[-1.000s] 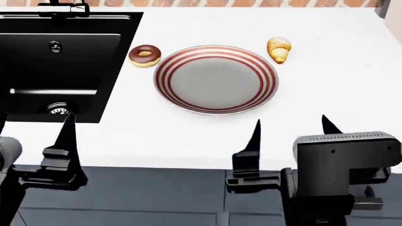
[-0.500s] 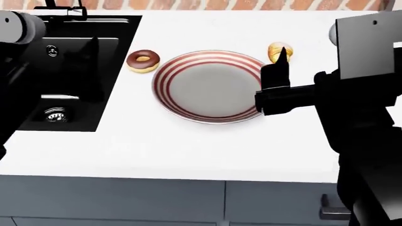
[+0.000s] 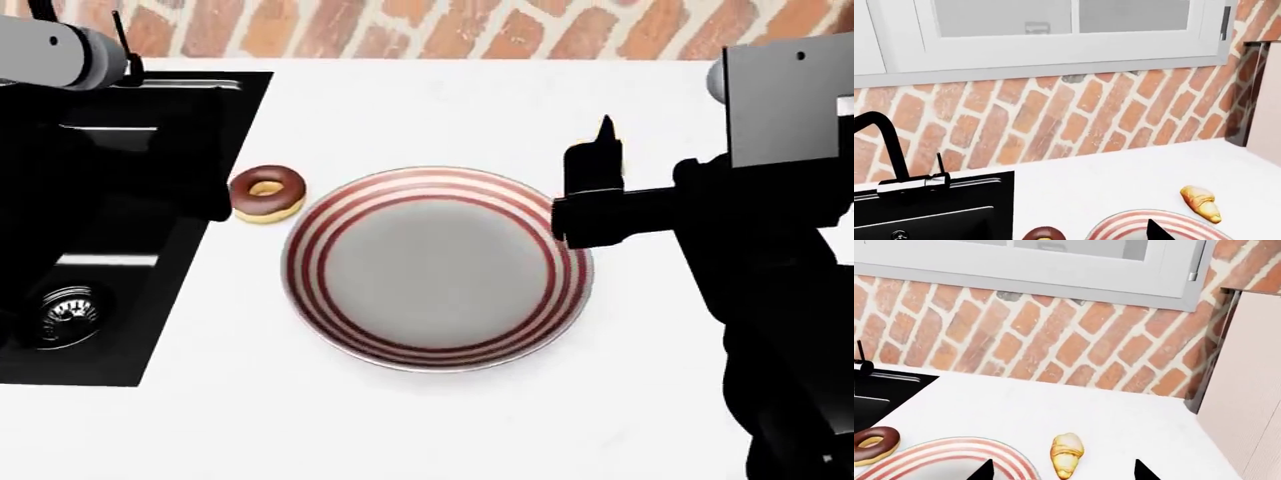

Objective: Place the pastries on the plates.

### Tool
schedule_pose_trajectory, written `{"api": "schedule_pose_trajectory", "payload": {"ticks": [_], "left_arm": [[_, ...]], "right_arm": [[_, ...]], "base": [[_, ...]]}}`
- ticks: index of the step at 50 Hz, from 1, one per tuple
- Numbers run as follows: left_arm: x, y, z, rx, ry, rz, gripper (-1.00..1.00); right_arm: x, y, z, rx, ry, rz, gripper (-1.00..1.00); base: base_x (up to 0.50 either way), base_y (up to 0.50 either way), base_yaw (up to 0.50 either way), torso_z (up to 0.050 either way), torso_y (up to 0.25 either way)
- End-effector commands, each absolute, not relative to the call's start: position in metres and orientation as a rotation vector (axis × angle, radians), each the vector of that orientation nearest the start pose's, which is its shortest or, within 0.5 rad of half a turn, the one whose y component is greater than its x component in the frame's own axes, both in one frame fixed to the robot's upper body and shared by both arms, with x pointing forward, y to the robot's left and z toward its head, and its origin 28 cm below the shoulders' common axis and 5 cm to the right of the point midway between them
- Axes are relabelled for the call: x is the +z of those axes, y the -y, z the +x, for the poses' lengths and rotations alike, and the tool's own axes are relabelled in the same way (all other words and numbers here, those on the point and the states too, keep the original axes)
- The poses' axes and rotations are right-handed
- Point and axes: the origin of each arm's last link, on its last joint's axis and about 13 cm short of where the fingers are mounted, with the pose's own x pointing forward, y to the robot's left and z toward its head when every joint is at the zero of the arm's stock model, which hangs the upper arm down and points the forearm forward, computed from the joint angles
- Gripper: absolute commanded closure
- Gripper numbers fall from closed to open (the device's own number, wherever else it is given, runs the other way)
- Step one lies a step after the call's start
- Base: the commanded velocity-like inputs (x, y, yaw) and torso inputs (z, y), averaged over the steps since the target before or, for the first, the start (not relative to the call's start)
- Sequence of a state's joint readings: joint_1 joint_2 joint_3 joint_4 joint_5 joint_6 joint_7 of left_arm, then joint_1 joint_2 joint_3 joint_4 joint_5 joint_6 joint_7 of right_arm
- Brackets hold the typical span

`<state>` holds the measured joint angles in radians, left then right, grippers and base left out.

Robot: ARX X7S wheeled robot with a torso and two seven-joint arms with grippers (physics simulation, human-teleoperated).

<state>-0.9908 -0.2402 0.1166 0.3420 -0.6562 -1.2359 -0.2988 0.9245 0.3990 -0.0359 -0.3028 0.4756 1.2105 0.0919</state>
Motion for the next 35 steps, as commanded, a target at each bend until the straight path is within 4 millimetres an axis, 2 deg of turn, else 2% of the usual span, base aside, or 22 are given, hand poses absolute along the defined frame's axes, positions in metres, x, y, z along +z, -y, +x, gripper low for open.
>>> {"api": "schedule_pose_trajectory", "payload": {"ticks": [1, 23, 24, 26, 32, 35], "left_arm": [[0.267, -0.208, 0.296, -0.201, 0.012, 0.047, -1.0], [0.265, -0.213, 0.291, -0.188, -0.005, 0.048, -1.0], [0.266, -0.205, 0.301, -0.187, -0.006, 0.048, -1.0], [0.264, -0.202, 0.305, -0.188, -0.01, 0.048, -1.0], [0.263, -0.215, 0.29, -0.182, -0.011, 0.047, -1.0], [0.266, -0.209, 0.3, -0.18, -0.016, 0.054, -1.0]], "right_arm": [[0.253, 0.162, 0.301, 0.07, -0.03, -0.09, -1.0], [0.245, 0.162, 0.301, 0.079, -0.043, -0.065, -1.0], [0.245, 0.162, 0.302, 0.079, -0.042, -0.063, -1.0], [0.245, 0.162, 0.302, 0.081, -0.043, -0.067, -1.0], [0.247, 0.16, 0.304, 0.086, -0.039, -0.071, -1.0], [0.248, 0.16, 0.305, 0.086, -0.041, -0.074, -1.0]], "base": [[0.44, -0.11, 0.0, 0.0, 0.0], [0.45, -0.08, 0.0, 0.0, 0.001], [0.45, 0.0, 0.0, 0.0, 0.0], [0.45, 0.0, 0.0, 0.0, 0.005], [0.45, 0.0, 0.0, 0.0, 0.0], [0.45, 0.0, 0.0, 0.0, 0.003]]}}
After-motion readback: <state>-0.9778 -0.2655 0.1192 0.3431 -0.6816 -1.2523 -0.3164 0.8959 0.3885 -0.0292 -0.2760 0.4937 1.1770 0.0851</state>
